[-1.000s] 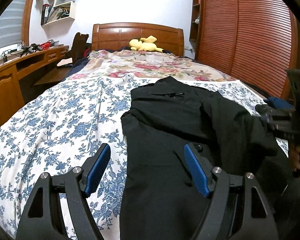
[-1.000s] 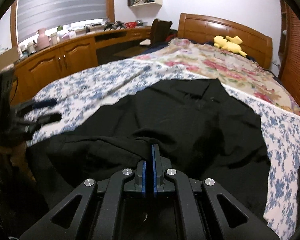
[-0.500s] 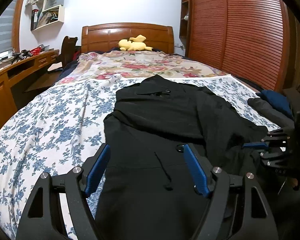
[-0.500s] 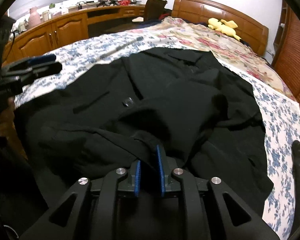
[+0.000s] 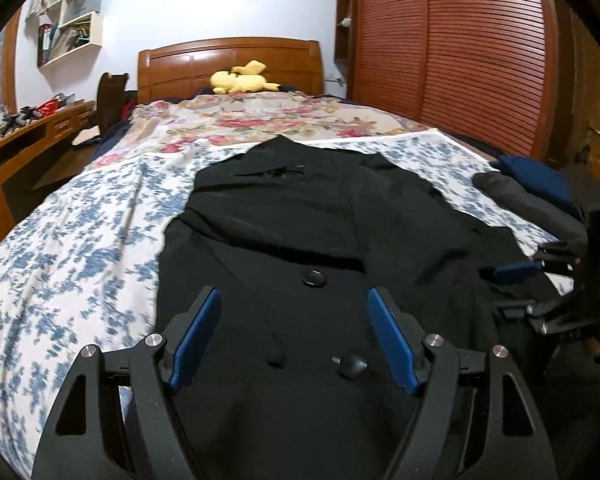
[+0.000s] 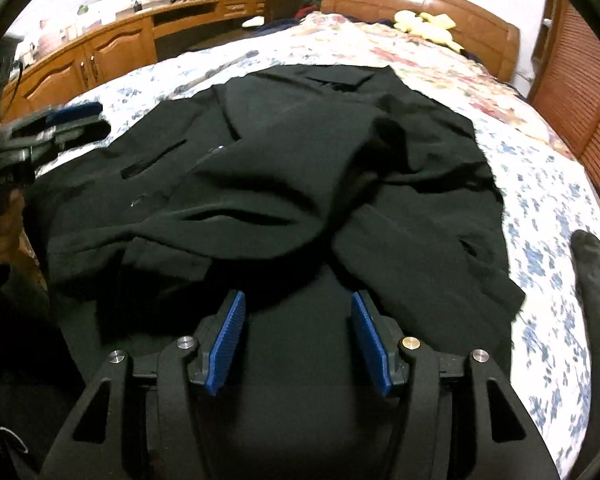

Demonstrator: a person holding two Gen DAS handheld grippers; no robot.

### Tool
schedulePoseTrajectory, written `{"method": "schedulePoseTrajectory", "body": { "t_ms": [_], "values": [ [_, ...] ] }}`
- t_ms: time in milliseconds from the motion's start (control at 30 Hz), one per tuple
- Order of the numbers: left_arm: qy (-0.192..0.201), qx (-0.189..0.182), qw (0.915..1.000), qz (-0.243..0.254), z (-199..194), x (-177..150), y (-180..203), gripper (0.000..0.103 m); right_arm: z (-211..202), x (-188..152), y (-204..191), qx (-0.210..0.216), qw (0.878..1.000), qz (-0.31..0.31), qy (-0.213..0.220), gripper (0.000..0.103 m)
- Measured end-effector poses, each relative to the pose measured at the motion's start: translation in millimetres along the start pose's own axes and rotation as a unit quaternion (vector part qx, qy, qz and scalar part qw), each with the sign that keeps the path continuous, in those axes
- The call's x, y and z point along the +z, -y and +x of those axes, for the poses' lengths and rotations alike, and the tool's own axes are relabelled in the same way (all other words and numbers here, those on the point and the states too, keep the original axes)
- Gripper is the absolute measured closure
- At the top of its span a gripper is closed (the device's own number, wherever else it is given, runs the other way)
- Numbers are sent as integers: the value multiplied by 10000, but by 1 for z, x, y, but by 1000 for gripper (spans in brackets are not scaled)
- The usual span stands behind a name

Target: Fold large clothes

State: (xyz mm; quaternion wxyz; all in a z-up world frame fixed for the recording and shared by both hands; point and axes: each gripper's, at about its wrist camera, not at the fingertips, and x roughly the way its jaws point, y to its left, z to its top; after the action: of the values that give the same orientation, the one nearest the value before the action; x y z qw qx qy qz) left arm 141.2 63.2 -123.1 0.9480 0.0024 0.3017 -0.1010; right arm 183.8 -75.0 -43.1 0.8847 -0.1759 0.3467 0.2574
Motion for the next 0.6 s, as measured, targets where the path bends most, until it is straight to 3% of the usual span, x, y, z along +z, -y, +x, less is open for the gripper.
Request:
{"method": "schedulePoseTrajectory", "body": {
  "t_ms": [100, 333, 600],
  "values": [
    [3, -98, 9999, 22, -6, -6, 15, 27, -12, -2, 4, -26, 9998, 172, 137, 46],
    [-191, -263, 9995, 41, -7, -26, 40, 46, -29, -16, 12, -57, 9981, 498, 350, 46],
    [-691, -164, 9975, -9, 6, -43, 48, 47, -36, -33, 23, -42, 9951, 854, 503, 46]
  ]
}}
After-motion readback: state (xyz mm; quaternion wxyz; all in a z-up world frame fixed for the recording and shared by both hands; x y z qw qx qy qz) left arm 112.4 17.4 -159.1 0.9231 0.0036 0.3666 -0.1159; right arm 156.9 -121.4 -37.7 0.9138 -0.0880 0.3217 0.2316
